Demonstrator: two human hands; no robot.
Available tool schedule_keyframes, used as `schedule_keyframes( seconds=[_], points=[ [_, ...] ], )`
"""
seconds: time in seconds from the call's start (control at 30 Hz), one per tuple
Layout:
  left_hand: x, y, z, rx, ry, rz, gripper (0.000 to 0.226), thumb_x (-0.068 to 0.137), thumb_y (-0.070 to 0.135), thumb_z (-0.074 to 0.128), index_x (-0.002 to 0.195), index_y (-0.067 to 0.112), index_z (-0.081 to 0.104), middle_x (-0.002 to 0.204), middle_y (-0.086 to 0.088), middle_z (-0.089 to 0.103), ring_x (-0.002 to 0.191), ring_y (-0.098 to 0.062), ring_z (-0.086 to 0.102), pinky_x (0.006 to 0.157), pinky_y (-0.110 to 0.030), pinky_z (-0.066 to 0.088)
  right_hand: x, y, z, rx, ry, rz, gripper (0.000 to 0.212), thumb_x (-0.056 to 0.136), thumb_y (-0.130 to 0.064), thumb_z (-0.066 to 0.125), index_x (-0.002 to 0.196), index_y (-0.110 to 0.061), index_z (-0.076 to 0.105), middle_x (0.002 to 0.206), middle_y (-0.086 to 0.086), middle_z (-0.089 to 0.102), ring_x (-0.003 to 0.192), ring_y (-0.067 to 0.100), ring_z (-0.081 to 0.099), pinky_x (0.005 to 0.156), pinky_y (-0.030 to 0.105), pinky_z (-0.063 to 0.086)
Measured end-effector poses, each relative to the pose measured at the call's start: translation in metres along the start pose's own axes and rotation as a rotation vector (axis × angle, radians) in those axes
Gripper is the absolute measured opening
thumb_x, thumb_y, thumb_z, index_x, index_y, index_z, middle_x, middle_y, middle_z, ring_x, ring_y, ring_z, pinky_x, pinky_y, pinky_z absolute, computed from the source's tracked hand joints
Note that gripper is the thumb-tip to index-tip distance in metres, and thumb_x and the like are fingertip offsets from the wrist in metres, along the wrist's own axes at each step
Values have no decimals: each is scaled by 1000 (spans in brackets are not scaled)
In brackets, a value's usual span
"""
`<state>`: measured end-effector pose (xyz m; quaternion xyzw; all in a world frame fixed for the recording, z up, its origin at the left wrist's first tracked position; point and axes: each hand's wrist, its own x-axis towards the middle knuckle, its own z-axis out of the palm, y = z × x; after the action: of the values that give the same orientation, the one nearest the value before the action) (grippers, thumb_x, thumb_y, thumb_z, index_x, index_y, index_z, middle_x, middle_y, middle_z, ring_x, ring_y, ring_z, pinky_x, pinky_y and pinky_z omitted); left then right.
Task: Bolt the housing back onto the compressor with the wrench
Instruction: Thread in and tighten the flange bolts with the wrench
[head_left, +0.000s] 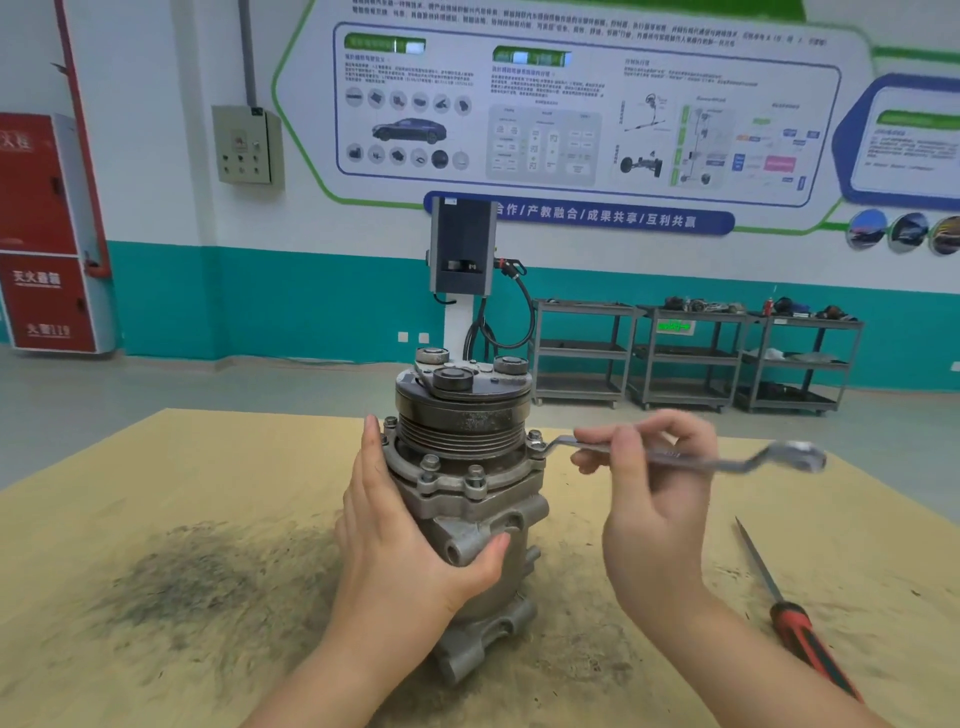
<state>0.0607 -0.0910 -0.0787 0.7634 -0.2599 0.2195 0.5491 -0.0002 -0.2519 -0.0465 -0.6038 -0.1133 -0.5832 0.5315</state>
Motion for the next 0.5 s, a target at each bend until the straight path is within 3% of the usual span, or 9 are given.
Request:
schedule_keyframes(
  seconds=[0.1, 0.17, 0.27, 0.33, 0.43, 0.5],
  points=[
    [-1, 1, 0, 9, 17, 16, 127, 45, 78, 63, 121, 71, -38, 157, 3, 23, 144, -14, 21, 121, -49, 22, -14, -2, 7, -314, -151, -329, 6, 98, -29, 51, 97, -26, 56, 92, -1, 64, 86, 10, 65, 74, 26, 55],
    [-2, 1, -1, 10, 15, 26, 126, 46, 80, 63, 123, 71, -36, 157, 0, 24, 143, -16, 22, 120, -51, 24, -20, -4, 13, -436, -215, -438, 13, 96, -30, 57, 92, -17, 58, 91, -3, 64, 89, 8, 63, 78, 22, 52],
    [-2, 4, 0, -26, 5, 29, 123, 47, 72, 69, 130, 73, -22, 154, -6, 30, 141, -25, 29, 116, -50, 28, -23, -10, 28, -539, -244, -446, 14, 79, -13, 77, 85, -9, 66, 89, 2, 67, 85, 14, 62, 78, 24, 50],
    [-1, 6, -1, -25, 34, 42, 116, 45, 69, 66, 136, 66, -5, 148, -9, 38, 136, -29, 37, 109, -50, 32, -23, -14, 33, -574, -236, -439, 18, 73, -4, 80, 85, -8, 68, 90, 0, 67, 85, 13, 61, 76, 25, 50],
    [-5, 15, 1, 66, 29, 52, 131, 42, 63, 81, 142, 53, -4, 147, -16, 40, 134, -36, 39, 107, -56, 33, -23, -32, 34, -423, -183, -389, 7, 94, -21, 60, 100, -23, 63, 97, -10, 66, 88, 5, 63, 77, 20, 52],
    [-12, 23, 8, 162, 62, 30, 144, 35, 48, 96, 148, 34, 8, 140, -29, 45, 126, -50, 48, 97, -66, 39, -23, -45, 31, -224, -58, -243, 17, 99, -27, 45, 104, -41, 54, 95, -9, 67, 81, 7, 66, 72, 17, 52]
  ],
)
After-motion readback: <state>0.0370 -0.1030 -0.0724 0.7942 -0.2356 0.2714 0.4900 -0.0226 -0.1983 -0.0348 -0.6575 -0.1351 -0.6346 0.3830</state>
